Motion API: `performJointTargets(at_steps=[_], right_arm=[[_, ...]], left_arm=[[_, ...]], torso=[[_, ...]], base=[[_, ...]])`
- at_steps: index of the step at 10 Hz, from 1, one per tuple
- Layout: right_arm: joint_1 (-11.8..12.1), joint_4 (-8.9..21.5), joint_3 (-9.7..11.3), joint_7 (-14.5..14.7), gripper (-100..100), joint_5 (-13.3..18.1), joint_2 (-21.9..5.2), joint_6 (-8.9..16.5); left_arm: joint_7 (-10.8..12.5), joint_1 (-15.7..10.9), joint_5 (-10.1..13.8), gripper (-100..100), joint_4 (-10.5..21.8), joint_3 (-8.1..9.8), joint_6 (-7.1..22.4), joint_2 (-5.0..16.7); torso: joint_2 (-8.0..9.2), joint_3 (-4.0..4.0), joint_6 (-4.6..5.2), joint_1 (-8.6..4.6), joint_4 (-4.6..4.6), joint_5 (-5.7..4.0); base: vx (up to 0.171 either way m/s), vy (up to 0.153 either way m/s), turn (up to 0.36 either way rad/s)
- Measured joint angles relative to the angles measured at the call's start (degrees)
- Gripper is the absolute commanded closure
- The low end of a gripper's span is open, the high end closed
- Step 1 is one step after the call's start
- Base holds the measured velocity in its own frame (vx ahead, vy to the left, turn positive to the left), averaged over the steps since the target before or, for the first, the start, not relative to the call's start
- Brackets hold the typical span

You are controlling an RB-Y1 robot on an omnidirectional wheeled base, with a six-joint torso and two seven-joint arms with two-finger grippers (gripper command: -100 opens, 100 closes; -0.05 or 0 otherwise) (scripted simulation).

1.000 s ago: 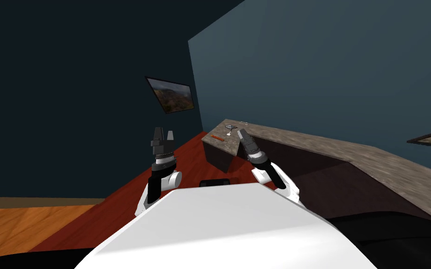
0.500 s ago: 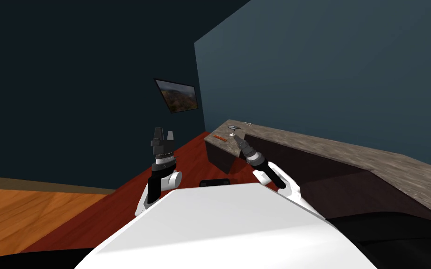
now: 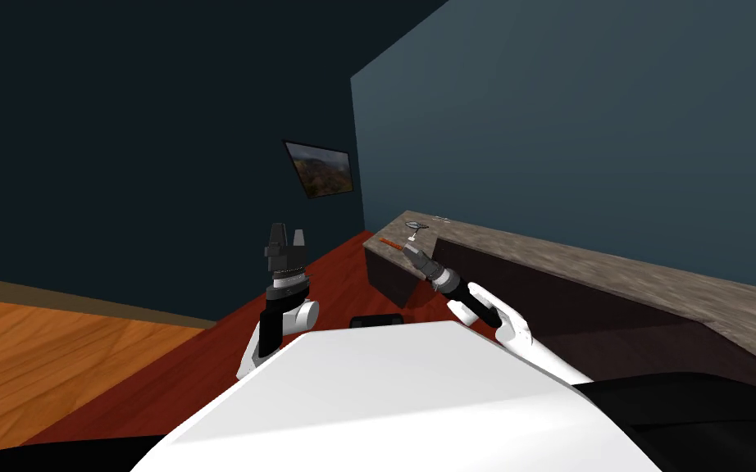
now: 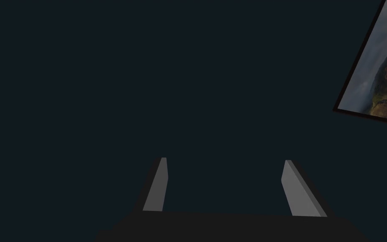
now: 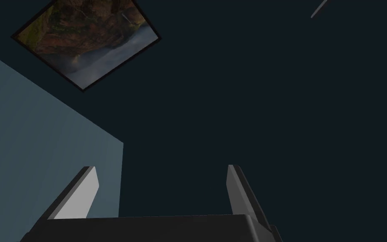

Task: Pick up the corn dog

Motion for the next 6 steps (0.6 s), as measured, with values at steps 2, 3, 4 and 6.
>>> performJointTargets(at_steps=[2, 3, 4, 6], right_arm=[[0.15, 0.11, 0.54, -0.07, -100, 0.51, -2.97, 0.70], [-0.21, 0.76, 0.78, -0.27, -100, 0.66, -4.95, 0.87], [-0.42, 2.34, 1.77, -0.15, -100, 1.39, -6.59, 0.61], [-0.83, 3.90, 2.46, -0.10, -100, 1.83, -9.41, 0.23]], left_arm=[[0.00, 0.00, 0.00, 0, 0.00, 0.00, 0.00, 0.00], [0.00, 0.00, 0.00, 0, 0.00, 0.00, 0.00, 0.00], [0.00, 0.00, 0.00, 0, 0.00, 0.00, 0.00, 0.00], [0.00, 0.00, 0.00, 0, 0.00, 0.00, 0.00, 0.00]], torso=[[0.06, 0.04, -0.01, 0.01, 0.01, 0.00], [0.02, 0.01, 0.00, 0.02, 0.01, 0.00], [-0.08, -0.04, -0.02, 0.05, -0.02, 0.00], [0.00, 0.00, 0.02, -0.01, 0.00, -0.01]], base=[[0.031, 0.028, 0.112], [0.065, 0.038, 0.160], [0.068, 0.030, 0.076], [0.044, 0.020, 0.070]])
